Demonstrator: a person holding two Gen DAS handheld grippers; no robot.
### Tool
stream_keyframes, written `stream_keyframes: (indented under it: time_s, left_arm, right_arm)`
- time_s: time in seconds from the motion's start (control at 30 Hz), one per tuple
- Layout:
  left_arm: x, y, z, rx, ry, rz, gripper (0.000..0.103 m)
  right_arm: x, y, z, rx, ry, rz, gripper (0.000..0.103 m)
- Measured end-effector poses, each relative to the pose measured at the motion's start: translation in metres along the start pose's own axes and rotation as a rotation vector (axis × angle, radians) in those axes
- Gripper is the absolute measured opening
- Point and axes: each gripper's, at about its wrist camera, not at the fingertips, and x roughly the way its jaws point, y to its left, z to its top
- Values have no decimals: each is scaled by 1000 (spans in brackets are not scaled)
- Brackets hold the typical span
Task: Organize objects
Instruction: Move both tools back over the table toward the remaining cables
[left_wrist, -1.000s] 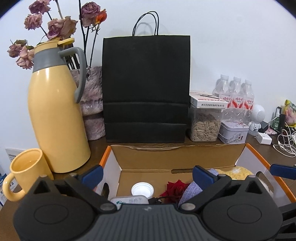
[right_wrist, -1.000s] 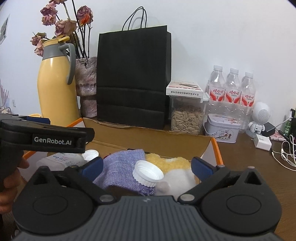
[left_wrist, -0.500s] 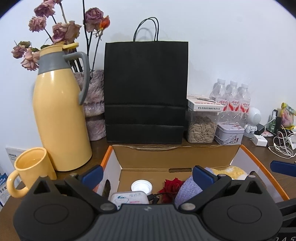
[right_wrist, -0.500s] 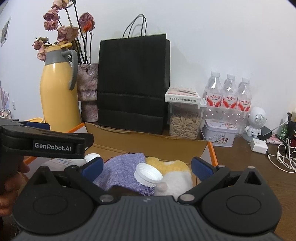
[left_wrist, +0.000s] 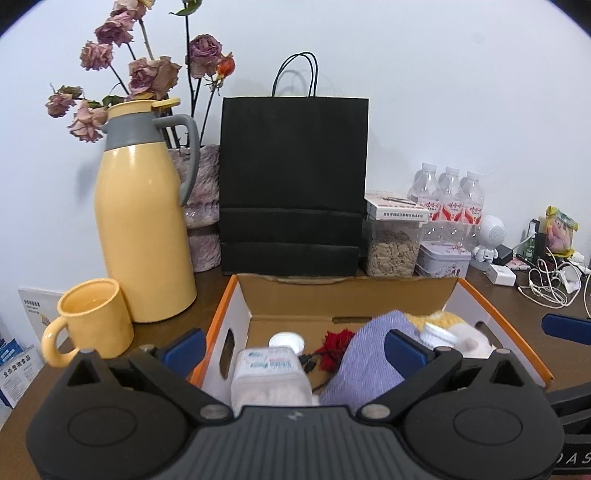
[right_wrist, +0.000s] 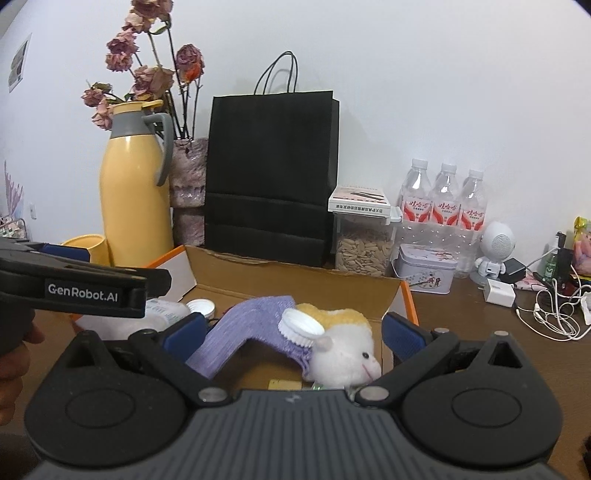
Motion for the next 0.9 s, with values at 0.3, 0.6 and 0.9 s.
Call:
stream_keyframes:
  time_s: [0.3,0.6,0.9]
  left_arm:
    - [-39,7,-27,6,34,4,103]
    - [-74,12,-56,14,79,19,103]
    - [-107,11,-78,21,105,23,103]
  right_arm:
    - [-36,9,-22,1,28,7,103]
    - [-69,14,-51,-6,73,-2,103]
    - [-99,15,-78,-11,118,-9,103]
